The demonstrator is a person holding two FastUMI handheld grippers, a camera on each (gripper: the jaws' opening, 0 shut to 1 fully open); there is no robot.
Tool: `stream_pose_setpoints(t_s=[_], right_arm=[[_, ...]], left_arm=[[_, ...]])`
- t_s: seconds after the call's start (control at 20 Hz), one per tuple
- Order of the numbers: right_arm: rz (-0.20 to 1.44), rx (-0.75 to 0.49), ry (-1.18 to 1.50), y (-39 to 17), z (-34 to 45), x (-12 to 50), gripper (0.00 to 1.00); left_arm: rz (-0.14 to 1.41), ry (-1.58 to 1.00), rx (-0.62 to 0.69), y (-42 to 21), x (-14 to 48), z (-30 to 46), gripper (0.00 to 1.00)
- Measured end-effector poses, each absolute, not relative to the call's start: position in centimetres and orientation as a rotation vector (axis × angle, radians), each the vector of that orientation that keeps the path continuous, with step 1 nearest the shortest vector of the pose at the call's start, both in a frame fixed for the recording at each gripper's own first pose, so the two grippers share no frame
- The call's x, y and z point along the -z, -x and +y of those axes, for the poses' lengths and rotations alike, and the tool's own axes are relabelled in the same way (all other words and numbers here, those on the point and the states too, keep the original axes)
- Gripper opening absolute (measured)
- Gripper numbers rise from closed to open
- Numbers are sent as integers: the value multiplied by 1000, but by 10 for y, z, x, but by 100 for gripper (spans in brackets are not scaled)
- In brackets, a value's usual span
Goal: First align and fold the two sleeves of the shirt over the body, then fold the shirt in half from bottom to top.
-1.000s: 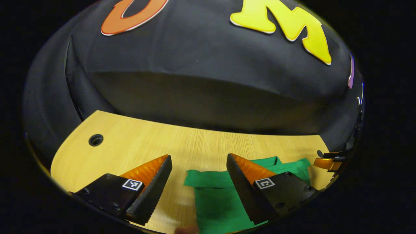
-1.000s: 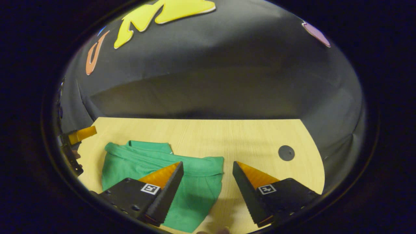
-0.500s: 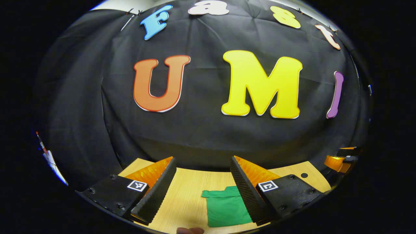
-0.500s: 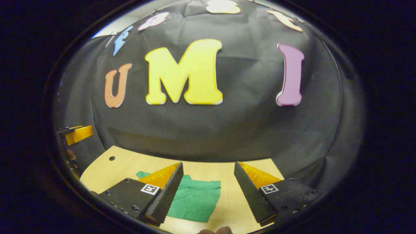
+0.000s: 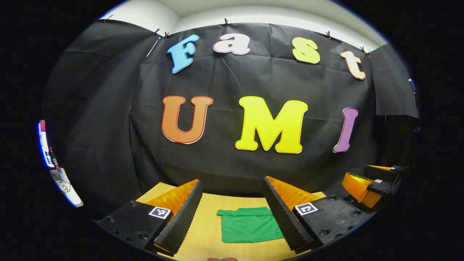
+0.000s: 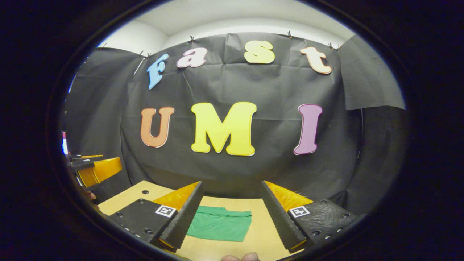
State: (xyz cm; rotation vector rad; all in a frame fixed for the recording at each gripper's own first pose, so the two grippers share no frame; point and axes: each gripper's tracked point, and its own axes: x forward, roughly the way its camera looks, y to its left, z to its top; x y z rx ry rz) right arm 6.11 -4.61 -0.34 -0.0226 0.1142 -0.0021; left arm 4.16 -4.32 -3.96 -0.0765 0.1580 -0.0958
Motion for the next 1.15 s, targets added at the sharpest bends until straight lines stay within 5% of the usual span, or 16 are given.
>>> stream_pose_setpoints(t_s=[1.15], right_arm=[[68, 23, 9, -28, -44, 1, 97]], left_arm=[[114, -3, 143, -12, 29, -69, 100]])
